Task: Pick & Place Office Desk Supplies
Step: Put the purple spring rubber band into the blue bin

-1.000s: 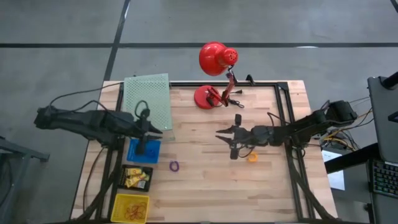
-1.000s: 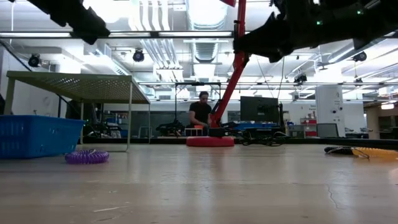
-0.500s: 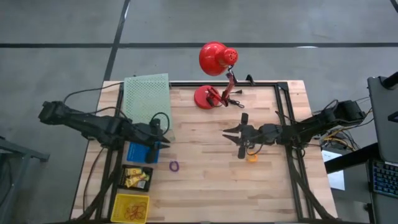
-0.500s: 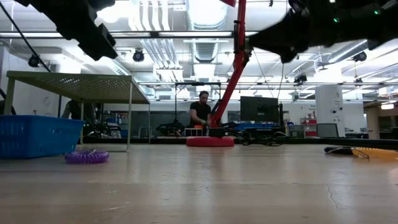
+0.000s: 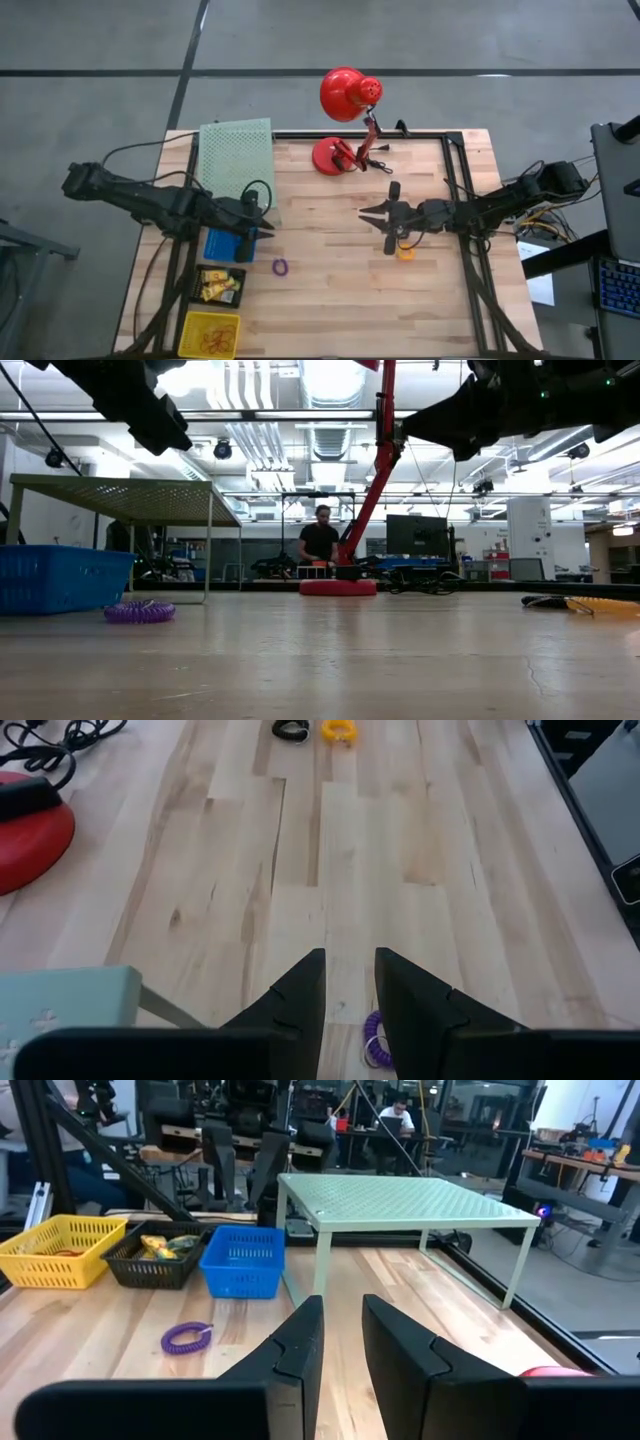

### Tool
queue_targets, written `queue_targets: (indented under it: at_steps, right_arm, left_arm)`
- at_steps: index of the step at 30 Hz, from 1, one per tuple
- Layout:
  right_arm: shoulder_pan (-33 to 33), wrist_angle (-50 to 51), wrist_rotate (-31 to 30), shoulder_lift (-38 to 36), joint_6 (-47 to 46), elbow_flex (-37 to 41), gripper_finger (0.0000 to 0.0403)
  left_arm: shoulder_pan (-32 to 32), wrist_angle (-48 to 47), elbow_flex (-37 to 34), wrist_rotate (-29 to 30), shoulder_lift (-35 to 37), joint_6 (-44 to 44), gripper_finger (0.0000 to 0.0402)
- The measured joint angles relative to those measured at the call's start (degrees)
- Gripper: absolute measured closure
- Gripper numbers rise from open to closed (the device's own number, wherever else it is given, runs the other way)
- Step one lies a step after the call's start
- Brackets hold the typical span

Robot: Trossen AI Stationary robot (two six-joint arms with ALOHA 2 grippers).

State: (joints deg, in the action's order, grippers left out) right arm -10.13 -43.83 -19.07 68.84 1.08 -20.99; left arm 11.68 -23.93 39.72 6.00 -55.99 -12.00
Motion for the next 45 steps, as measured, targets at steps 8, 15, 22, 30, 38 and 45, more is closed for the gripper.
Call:
queue_targets:
  at_steps: [8, 15, 22, 30, 38, 45]
  right_arm:
    - [0.0, 0.3, 0.0, 0.0, 0.9, 0.8, 0.0335]
    - [0.0, 0.3, 0.0, 0.0, 2.1, 0.8, 0.0335]
    - [0.0, 0.3, 0.0, 0.0, 2.1, 0.8, 0.0335]
    - [0.0, 0.3, 0.0, 0.0, 2.4, 0.8, 0.0335]
    - [0.0, 0.3, 0.0, 0.0, 2.6, 0.8, 0.0335]
    - [0.0, 0.3, 0.0, 0.0, 2.5, 0.9, 0.0335]
  left_arm:
    - [0.0, -0.1, 0.0, 0.0, 0.0, 0.0, 0.0305]
    - [0.0, -0.1, 0.0, 0.0, 0.0, 0.0, 0.0305]
    - [0.0, -0.1, 0.0, 0.0, 0.0, 0.0, 0.0305]
    - [0.0, -0.1, 0.0, 0.0, 0.0, 0.8, 0.0305]
    - [2.3, 0.5, 0.2, 3.6, -3.0, 3.2, 0.0305]
    - [2.3, -1.2, 2.0, 6.8, -7.6, 0.0, 0.0305]
